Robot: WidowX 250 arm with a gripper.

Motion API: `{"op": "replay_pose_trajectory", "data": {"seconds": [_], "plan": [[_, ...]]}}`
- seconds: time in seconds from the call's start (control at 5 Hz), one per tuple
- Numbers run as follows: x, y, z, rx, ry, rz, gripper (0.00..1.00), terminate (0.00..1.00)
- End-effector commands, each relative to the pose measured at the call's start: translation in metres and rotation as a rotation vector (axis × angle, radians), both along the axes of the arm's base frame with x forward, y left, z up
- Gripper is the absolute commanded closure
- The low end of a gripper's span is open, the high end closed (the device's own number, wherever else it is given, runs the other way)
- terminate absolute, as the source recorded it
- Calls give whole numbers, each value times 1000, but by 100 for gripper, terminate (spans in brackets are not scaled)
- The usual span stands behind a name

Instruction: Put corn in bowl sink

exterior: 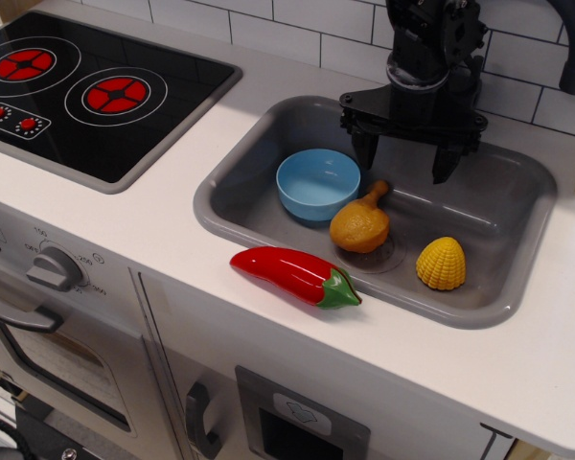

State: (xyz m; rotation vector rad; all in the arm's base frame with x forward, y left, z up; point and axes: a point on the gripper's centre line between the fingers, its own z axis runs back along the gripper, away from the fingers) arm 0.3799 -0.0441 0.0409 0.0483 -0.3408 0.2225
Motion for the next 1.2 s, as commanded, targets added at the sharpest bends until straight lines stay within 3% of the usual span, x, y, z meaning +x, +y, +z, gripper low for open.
{"op": "replay_pose_trajectory", "data": {"seconds": [0.0, 0.2, 0.6, 0.8, 1.0], "plan": [[0, 0, 0, 0, 0, 0, 0, 0], [-12, -3, 16, -68, -5, 242, 0, 0], [-25, -20, 37, -163, 102, 548, 0, 0], [-29, -34, 27, -237, 78, 754, 0, 0], [-32, -46, 16, -280, 99, 904, 0, 0]]}}
